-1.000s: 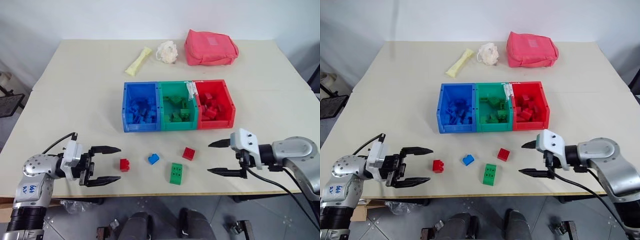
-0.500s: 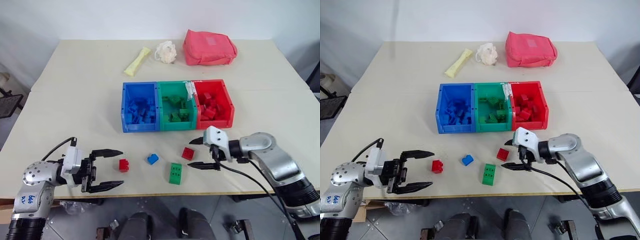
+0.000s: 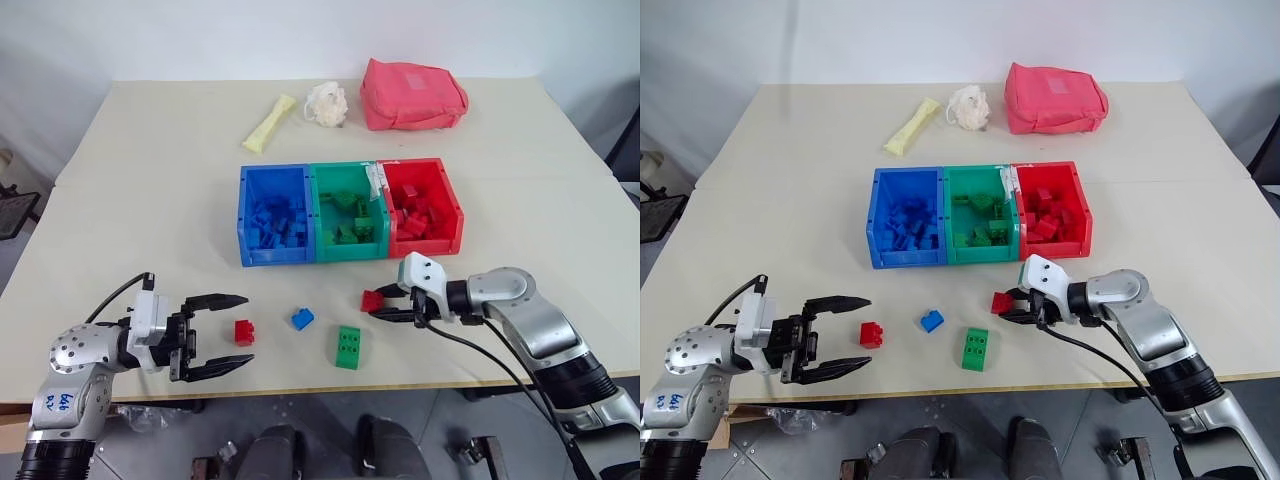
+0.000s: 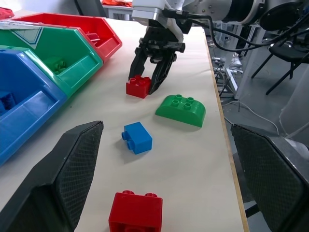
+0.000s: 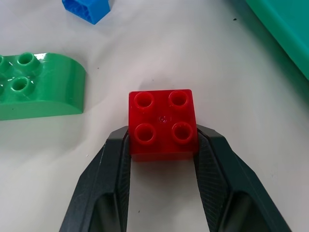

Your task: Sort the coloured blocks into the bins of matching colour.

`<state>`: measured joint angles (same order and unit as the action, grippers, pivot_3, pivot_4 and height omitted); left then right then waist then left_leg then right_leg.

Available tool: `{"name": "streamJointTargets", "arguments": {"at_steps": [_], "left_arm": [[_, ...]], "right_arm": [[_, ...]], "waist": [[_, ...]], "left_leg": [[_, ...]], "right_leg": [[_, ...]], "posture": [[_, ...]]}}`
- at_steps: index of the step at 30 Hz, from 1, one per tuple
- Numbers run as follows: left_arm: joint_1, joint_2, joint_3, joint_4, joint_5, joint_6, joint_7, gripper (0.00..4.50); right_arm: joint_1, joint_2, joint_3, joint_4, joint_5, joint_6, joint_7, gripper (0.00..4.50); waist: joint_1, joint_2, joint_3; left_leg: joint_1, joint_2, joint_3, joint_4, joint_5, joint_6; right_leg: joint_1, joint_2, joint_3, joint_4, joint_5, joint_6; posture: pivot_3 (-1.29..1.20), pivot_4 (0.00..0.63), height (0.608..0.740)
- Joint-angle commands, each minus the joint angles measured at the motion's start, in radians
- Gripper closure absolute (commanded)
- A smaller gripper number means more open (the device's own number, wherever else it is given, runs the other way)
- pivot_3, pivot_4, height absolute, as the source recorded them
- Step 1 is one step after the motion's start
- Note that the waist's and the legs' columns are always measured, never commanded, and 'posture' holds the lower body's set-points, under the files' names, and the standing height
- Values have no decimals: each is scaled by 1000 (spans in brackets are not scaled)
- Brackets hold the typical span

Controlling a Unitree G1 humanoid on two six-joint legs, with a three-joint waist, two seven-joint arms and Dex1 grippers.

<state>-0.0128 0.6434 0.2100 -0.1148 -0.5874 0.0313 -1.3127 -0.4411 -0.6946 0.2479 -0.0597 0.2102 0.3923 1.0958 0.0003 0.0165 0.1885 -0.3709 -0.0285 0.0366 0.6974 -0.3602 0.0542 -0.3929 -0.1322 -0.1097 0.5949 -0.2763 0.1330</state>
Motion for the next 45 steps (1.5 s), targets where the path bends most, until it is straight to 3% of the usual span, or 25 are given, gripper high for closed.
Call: {"name": "streamJointTargets", "arguments": {"at_steps": [1, 9, 18, 19, 26, 32, 36, 42, 45], "left_arm": [[-34, -12, -20, -51, -11, 11, 32, 0], [-176, -82, -67, -34, 16, 60, 189, 0], [-320, -156, -108, 88, 47, 27, 212, 0], [-336, -162, -110, 103, 50, 27, 215, 0], [-421, -177, -122, 195, 71, 4, 191, 0], [-447, -177, -120, 240, 76, -22, 159, 0], [-419, -140, -104, 242, 62, -28, 96, 0], [-385, -96, -87, 250, 57, -37, 29, 0], [-345, -40, -68, 282, 64, -61, -53, 0]], "right_arm": [[9, 1, -84, -84, 43, 29, -42, 3042], [-39, -21, -301, -149, 115, 142, -180, 3042], [-259, 25, -321, 175, 29, 34, -310, 3042], [-288, 38, -322, 220, 20, 16, -330, 2314], [-344, 60, -303, 308, -20, -69, -342, 14], [-271, 30, -318, 190, 17, -31, -280, 14], [-123, -55, -326, 21, 86, -5, -138, 14], [-19, -127, -349, -75, 149, 3, -51, 14], [110, -229, -373, -134, 167, 1, 54, 14]], "waist": [[1, 0, 0], [2, 0, 0], [-1, 0, 0], [-2, 0, 0], [-1, 0, 0], [-1, 0, 0], [4, 0, 0], [1, 0, 0], [6, 0, 0]], "left_leg": [[0, 0, 0, 0, 0, 0], [0, 0, 0, 0, 0, 0], [0, -2, 2, 0, 1, 1], [0, -2, 2, 0, 1, 1], [-1, -2, 2, 0, 1, 2], [-1, -2, 1, 0, 1, 2], [-1, -2, 0, 0, 1, 2], [-1, -2, 2, 1, 1, 2], [0, -2, 1, 1, 1, 2]], "right_leg": [[0, 0, 0, 0, 0, 0], [0, 0, 0, 0, 0, 0], [-1, 1, -6, 2, 0, 0], [-1, 1, -6, 2, 0, 0], [-1, 1, -7, 3, 0, 0], [-1, 1, -8, 2, 0, 1], [-1, 1, -9, 2, 0, 1], [0, 1, -8, 2, 0, 1], [0, 1, -8, 2, 0, 1]], "posture": [[0, 150, 740], [0, 150, 740], [0, 150, 740], [0, 150, 740], [0, 150, 740], [0, 150, 740], [0, 150, 740], [0, 150, 740], [0, 150, 740]]}}
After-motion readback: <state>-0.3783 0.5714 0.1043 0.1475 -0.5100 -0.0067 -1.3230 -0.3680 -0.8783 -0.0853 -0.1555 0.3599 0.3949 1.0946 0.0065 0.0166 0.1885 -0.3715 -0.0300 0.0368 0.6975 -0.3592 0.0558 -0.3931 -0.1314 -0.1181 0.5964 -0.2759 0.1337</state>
